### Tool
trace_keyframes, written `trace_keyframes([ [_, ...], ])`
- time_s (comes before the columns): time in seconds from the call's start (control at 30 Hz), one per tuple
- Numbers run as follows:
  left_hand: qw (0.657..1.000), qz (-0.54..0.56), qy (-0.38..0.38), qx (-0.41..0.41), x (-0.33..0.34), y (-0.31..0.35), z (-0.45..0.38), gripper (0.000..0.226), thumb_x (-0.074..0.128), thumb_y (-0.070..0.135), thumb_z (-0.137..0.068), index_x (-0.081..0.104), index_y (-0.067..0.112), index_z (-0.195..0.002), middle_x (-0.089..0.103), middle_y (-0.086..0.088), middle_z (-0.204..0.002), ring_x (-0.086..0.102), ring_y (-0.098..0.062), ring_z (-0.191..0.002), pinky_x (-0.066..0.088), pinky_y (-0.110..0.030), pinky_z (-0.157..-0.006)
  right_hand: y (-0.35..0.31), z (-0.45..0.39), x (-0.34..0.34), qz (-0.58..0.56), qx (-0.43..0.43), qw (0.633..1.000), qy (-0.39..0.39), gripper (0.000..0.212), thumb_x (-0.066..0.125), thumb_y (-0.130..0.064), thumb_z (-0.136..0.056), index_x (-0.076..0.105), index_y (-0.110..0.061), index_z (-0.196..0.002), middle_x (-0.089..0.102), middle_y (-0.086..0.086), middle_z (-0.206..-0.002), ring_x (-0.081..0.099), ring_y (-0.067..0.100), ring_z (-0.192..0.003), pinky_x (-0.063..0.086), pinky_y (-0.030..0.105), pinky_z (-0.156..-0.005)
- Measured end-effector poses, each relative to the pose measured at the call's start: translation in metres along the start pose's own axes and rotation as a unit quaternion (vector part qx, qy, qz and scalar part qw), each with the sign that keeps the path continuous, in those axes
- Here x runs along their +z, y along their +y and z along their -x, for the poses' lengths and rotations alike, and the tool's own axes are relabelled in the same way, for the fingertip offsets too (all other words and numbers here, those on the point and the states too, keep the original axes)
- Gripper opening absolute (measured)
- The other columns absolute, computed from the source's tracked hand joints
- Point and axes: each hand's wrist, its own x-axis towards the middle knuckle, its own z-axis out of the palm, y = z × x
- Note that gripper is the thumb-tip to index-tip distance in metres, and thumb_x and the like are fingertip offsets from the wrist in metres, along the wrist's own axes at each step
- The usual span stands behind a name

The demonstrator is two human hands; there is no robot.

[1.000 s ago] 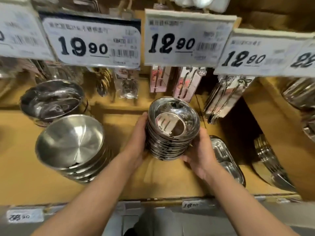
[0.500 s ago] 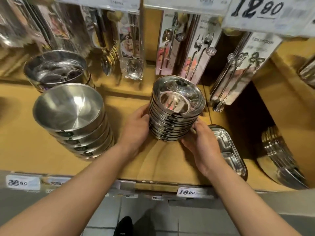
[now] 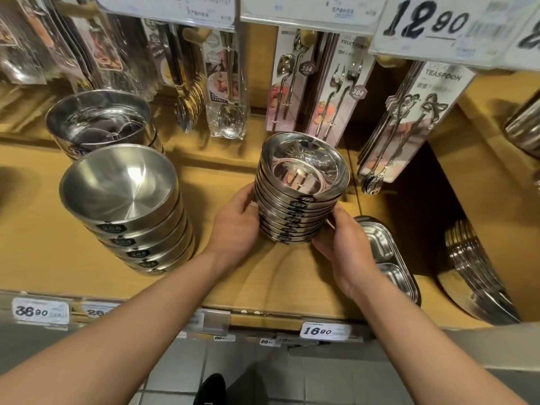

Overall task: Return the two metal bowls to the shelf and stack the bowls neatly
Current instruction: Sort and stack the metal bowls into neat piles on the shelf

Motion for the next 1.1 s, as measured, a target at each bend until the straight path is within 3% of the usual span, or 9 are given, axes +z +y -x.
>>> trace_keyframes([
  [0.17,0.999,-0.015,-0.016,0.032,-0.002,-0.004,0.001,0.047,0.044,0.01,-0.102,0.062,0.045,-0.128,0.069,0.023,-0.121,0.059,0.002,-0.119,0.042,-0.033,-0.114,0.004,0.001,-0.003,0.028,-0.019,0.999,-0.035,0.042,0.033,-0.026,-0.107,0.06,-0.041,-0.136,0.073,-0.02,-0.119,0.066,0.002,-0.112,0.05,0.024,-0.082],
  [0.37,0.998,-0.009,-0.043,0.045,0.0,-0.011,-0.002,0.05,0.046,0.008,-0.103,0.056,0.042,-0.139,0.064,0.019,-0.133,0.053,-0.005,-0.131,0.036,-0.041,-0.119,0.005,0.001,-0.006,0.037,-0.046,0.997,-0.05,0.046,0.038,-0.008,-0.104,0.059,-0.029,-0.138,0.073,-0.007,-0.124,0.066,0.016,-0.118,0.056,0.029,-0.094],
  [0.43,0.998,-0.01,-0.039,0.041,0.001,-0.01,-0.003,0.053,0.047,0.009,-0.102,0.055,0.048,-0.137,0.063,0.029,-0.128,0.053,0.001,-0.128,0.035,-0.036,-0.119,0.003,-0.002,-0.005,0.034,-0.048,0.997,-0.05,0.046,0.037,-0.009,-0.104,0.06,-0.031,-0.138,0.074,-0.01,-0.121,0.067,0.013,-0.116,0.058,0.025,-0.09],
  [0.5,0.998,-0.03,-0.031,0.042,0.004,-0.008,-0.005,0.052,0.046,0.011,-0.103,0.053,0.046,-0.14,0.06,0.039,-0.117,0.055,0.009,-0.117,0.038,-0.023,-0.111,0.003,-0.005,-0.003,0.041,-0.055,0.997,-0.043,0.047,0.038,-0.013,-0.103,0.06,-0.035,-0.137,0.073,-0.013,-0.123,0.066,0.011,-0.118,0.054,0.032,-0.102],
  [0.63,0.997,-0.063,-0.016,0.047,0.007,-0.002,-0.002,0.052,0.042,0.012,-0.104,0.05,0.047,-0.141,0.054,0.045,-0.099,0.047,0.036,-0.087,0.03,0.009,-0.075,0.006,-0.011,0.003,0.046,-0.067,0.996,-0.038,0.047,0.039,-0.02,-0.099,0.06,-0.041,-0.135,0.071,-0.014,-0.126,0.063,0.012,-0.123,0.045,0.046,-0.113],
  [0.87,0.998,-0.058,-0.012,0.036,0.01,-0.005,-0.007,0.052,0.042,0.011,-0.104,0.049,0.044,-0.143,0.053,0.044,-0.099,0.045,0.037,-0.083,0.029,0.01,-0.071,0.003,-0.015,0.005,0.114,-0.048,0.992,-0.001,0.055,0.036,-0.036,-0.086,0.052,-0.06,-0.133,0.065,-0.022,-0.131,0.056,0.013,-0.126,0.042,0.052,-0.112],
  [1.1,0.998,-0.045,-0.016,0.034,0.013,-0.012,-0.011,0.053,0.039,0.01,-0.102,0.049,0.039,-0.145,0.057,0.055,-0.09,0.049,0.033,-0.092,0.031,0.009,-0.077,0.0,-0.013,0.005,0.134,-0.056,0.989,-0.003,0.054,0.035,-0.035,-0.089,0.05,-0.064,-0.132,0.061,-0.026,-0.133,0.054,0.012,-0.127,0.041,0.052,-0.112],
])
